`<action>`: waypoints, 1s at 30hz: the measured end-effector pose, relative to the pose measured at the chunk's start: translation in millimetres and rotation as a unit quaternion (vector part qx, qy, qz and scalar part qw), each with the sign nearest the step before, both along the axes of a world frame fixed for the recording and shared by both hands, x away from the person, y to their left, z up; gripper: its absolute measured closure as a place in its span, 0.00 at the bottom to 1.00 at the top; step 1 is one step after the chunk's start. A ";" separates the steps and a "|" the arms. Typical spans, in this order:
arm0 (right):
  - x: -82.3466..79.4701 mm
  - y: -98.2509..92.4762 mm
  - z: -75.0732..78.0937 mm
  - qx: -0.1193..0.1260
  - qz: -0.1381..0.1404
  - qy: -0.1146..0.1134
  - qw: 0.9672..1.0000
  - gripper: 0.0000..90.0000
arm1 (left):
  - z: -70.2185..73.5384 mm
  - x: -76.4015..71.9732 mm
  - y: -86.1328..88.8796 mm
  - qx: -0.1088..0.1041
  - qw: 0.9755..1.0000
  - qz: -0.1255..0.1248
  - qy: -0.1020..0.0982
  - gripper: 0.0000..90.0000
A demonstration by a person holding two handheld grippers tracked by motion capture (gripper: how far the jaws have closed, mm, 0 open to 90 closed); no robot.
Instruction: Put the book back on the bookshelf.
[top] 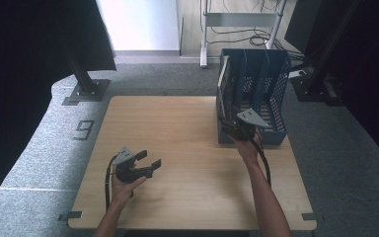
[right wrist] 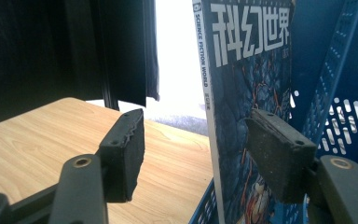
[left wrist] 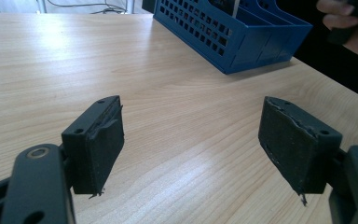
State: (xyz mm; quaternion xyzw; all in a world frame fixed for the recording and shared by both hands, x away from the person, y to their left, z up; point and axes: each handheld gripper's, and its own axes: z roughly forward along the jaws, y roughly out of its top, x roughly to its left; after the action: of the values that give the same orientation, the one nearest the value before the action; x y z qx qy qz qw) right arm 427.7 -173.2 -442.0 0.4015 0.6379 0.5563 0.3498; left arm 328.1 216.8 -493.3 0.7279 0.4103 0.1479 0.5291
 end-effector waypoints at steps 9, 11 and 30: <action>-20.5 -4.3 -10.1 -0.004 0.018 0.011 1.000 0.40 | -1.0 1.0 0.2 0.004 1.000 0.001 0.004 0.25; -24.5 -6.8 -13.5 -0.005 0.019 0.016 1.000 0.40 | -1.2 1.0 -0.2 0.005 1.000 0.001 0.005 0.25; -64.8 -31.9 -51.0 0.001 0.037 0.058 0.998 0.40 | -5.8 1.6 0.2 0.011 1.000 0.005 0.013 0.25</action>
State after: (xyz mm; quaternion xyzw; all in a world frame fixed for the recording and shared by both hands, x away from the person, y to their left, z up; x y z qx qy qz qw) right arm 362.9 -205.1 -493.0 0.4094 0.6709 0.5452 0.2915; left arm 329.7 217.0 -499.2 0.7331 0.4191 0.1459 0.5154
